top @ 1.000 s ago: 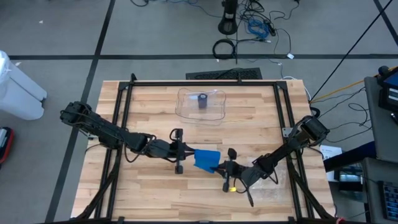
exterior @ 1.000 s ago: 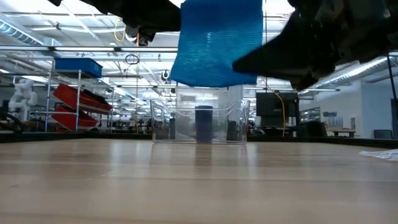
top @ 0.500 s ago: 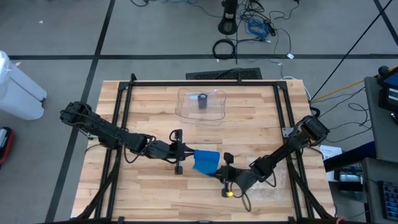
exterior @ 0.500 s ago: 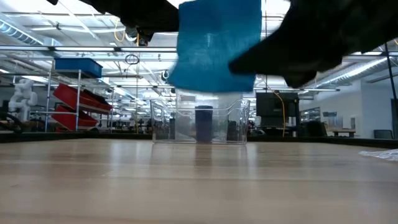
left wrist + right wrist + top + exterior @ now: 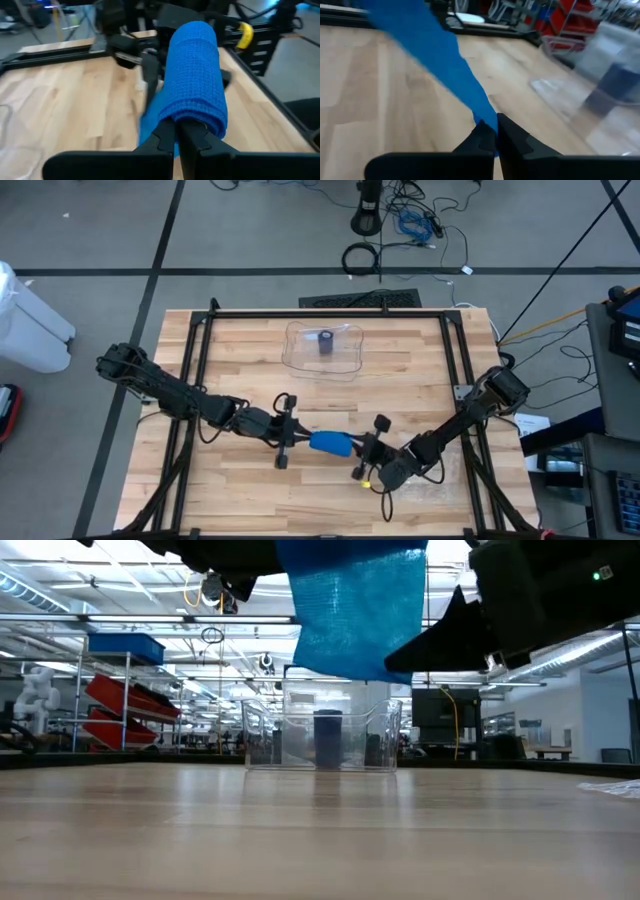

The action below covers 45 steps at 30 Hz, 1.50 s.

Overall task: Roll bandage
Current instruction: Roll the blue bandage

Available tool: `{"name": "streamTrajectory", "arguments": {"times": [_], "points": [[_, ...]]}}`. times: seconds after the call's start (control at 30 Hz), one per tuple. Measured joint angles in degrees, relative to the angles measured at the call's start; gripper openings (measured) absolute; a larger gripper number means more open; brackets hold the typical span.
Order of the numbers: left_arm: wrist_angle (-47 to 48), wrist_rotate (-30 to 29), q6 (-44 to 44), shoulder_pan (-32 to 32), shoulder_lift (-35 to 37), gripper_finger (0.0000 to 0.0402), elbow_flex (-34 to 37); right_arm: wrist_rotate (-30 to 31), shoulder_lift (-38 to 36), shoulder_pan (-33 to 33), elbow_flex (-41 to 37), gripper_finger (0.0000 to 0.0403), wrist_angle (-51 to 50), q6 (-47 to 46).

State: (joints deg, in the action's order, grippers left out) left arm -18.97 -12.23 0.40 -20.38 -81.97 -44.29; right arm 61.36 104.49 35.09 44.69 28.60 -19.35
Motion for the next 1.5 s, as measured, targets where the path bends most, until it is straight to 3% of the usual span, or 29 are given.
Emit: {"name": "streamTrajectory", "arguments": {"times": [0.37, 0.47, 0.77, 0.93, 1.23, 1.37, 1.5], "points": [[0.63, 5.51, -1.64, 0.0, 0.02, 0.0006, 0.0, 13.33, 0.0, 1.41, 0.0, 0.0, 3.37, 7.97], [1.14, 8.84, -1.79, 0.0, 0.02, 0.0006, 0.0, 16.35, 0.0, 1.88, 0.0, 0.0, 9.83, 18.34], [4.49, 9.47, -1.79, 0.0, -0.17, 0.0006, 0.0, 13.51, 0.0, 1.79, 1.88, 0.0, 38.48, 61.86], [4.86, 7.37, -3.22, -0.04, -0.2, 0.0006, 0.0, 12.26, 0.0, 2.54, 6.03, 0.0, 39.02, 77.98], [6.3, 2.53, -4.55, -0.04, -0.28, 0.0006, -0.01, 7.55, 0.0, 6.85, 10.99, 0.0, 27.22, 86.0], [6.25, 0.87, -4.55, -0.04, -0.28, 0.0006, -0.02, 6.61, 0.0, 8.17, 12.22, 0.0, 22.37, 82.61], [6.49, -1.6, -4.55, -0.01, -0.33, 0.0006, -0.02, -0.5, -0.02, 8.58, 12.5, 0.0, 16.82, 77.64]]}}
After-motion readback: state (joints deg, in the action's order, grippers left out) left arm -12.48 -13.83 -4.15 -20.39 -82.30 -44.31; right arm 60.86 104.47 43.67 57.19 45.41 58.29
